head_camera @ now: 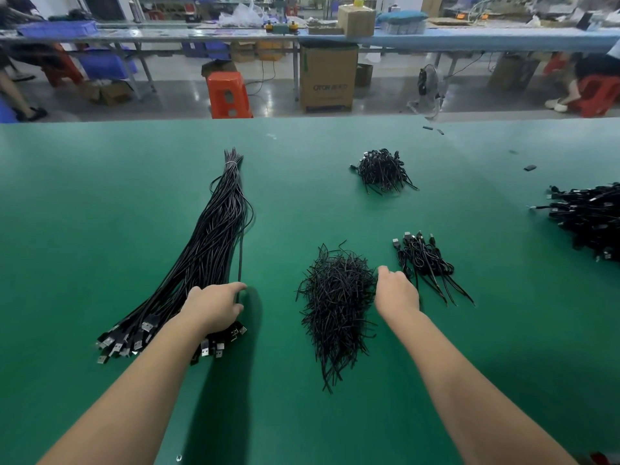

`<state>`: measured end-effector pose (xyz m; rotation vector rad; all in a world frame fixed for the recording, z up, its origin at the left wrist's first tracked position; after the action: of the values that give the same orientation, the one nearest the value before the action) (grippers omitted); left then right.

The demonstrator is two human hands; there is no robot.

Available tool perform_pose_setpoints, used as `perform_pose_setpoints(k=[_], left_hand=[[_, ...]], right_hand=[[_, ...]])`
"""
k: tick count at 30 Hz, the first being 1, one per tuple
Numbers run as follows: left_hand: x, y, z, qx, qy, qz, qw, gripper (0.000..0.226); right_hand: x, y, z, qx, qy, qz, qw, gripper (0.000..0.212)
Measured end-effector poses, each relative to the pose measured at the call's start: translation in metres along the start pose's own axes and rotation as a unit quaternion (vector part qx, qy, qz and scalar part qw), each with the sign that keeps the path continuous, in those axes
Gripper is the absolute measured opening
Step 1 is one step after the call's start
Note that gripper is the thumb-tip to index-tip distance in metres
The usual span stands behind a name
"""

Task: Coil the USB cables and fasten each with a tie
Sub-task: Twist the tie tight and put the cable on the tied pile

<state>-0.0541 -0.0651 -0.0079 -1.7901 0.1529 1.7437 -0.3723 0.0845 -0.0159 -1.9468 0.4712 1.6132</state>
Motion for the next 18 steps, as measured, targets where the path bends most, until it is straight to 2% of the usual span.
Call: perform_pose_setpoints(k=[3, 5, 7, 9, 12, 15, 18], left_hand=[[0.002, 0.000, 0.001, -0.008, -0.021, -0.008, 1.000, 0.061], [0.003, -0.001, 0.001, -0.016, -0.113, -0.012, 0.993, 0.058], [-0.001, -0.002, 0.001, -0.021, -0.233, -0.001, 0.972, 0.055], [-0.011, -0.003, -0.003, -0.023, -0.305, 0.020, 0.952, 0.052], [-0.026, -0.008, -0.004, -0.009, -0.304, 0.018, 0.952, 0.039], [-0.033, -0.014, 0.001, 0.026, -0.313, 0.002, 0.949, 0.021], [-0.036, -0.020, 0.003, 0.030, -0.440, 0.007, 0.898, 0.019]], right_hand=[[0.001, 0.001, 0.002, 0.003, 0.001, -0.003, 1.000, 0.032], [0.001, 0.002, 0.004, 0.007, 0.001, -0.008, 1.000, 0.033], [-0.001, 0.005, 0.007, 0.016, 0.010, -0.019, 1.000, 0.037], [-0.005, 0.010, 0.010, 0.020, 0.022, -0.038, 0.999, 0.046], [-0.014, 0.012, 0.011, 0.021, 0.052, -0.061, 0.997, 0.055], [-0.033, 0.006, 0.002, 0.014, 0.095, 0.006, 0.995, 0.052], [-0.050, -0.012, -0.032, -0.067, 0.142, 0.082, 0.984, 0.043]])
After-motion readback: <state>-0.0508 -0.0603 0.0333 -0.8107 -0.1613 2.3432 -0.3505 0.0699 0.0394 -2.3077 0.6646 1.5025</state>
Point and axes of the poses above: each hand's wrist, its own y-axis towards the middle knuckle, its own x-axis out of the palm, z = x × y, the point moved 6 cm from there along y, towards the middle knuckle, and after that the axes turned 4 degrees about -z, right-handed, at the moved point
